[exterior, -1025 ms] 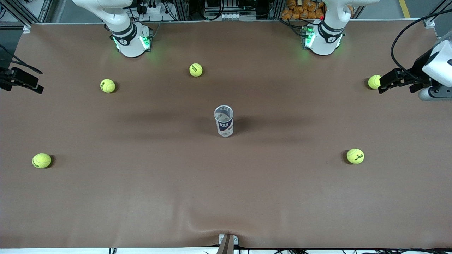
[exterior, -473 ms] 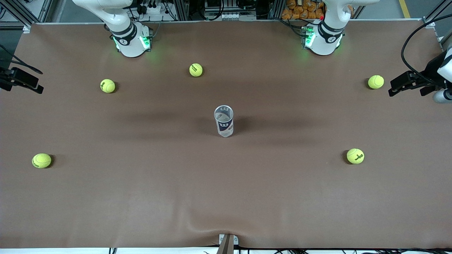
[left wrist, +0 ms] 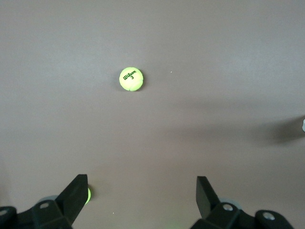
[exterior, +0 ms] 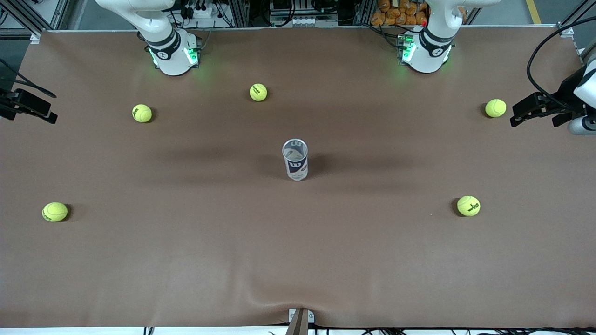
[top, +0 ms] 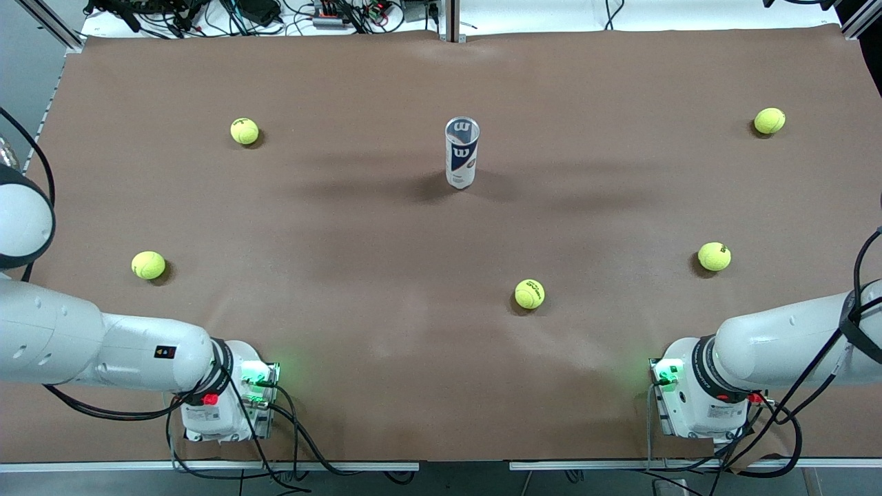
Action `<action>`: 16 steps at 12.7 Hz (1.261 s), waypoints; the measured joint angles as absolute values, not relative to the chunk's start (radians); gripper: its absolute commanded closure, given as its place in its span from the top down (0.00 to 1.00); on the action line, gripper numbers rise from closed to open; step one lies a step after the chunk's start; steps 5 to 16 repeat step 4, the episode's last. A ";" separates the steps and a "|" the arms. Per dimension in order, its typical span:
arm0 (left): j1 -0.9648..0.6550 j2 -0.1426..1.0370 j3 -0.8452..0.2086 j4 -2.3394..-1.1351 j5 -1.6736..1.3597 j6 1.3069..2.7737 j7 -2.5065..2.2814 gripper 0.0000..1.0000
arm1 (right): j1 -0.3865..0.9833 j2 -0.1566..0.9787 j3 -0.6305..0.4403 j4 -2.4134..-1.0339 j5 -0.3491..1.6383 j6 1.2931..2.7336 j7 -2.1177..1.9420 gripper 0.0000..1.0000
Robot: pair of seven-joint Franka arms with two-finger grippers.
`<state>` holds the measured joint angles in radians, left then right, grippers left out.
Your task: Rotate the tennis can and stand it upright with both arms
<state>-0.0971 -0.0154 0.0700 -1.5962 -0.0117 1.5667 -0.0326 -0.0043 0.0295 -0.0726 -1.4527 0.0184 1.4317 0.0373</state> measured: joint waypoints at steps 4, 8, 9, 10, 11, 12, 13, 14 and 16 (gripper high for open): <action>-0.098 -0.015 0.070 -1.596 -0.012 1.567 -0.036 1.00 | -0.004 0.029 -0.073 -1.453 0.018 1.432 0.037 1.00; -0.098 -0.015 0.070 -1.596 -0.012 1.567 -0.036 1.00 | -0.004 0.029 -0.073 -1.453 0.018 1.432 0.037 1.00; -0.098 -0.015 0.070 -1.596 -0.012 1.567 -0.036 1.00 | -0.004 0.029 -0.073 -1.453 0.018 1.432 0.037 1.00; -0.098 -0.015 0.070 -1.596 -0.012 1.567 -0.036 1.00 | -0.004 0.029 -0.073 -1.453 0.018 1.432 0.037 1.00; -0.098 -0.015 0.070 -1.596 -0.012 1.567 -0.036 1.00 | -0.004 0.029 -0.073 -1.453 0.018 1.432 0.037 1.00; -0.098 -0.015 0.070 -1.596 -0.012 1.567 -0.036 1.00 | -0.004 0.029 -0.073 -1.453 0.018 1.432 0.037 1.00; -0.098 -0.015 0.070 -1.596 -0.012 1.567 -0.036 1.00 | -0.004 0.029 -0.073 -1.453 0.018 1.432 0.037 1.00; -0.098 -0.015 0.070 -1.596 -0.012 1.567 -0.036 1.00 | -0.004 0.029 -0.073 -1.453 0.018 1.432 0.037 1.00; -0.098 -0.015 0.070 -1.596 -0.012 1.567 -0.036 1.00 | -0.004 0.029 -0.073 -1.453 0.018 1.432 0.037 1.00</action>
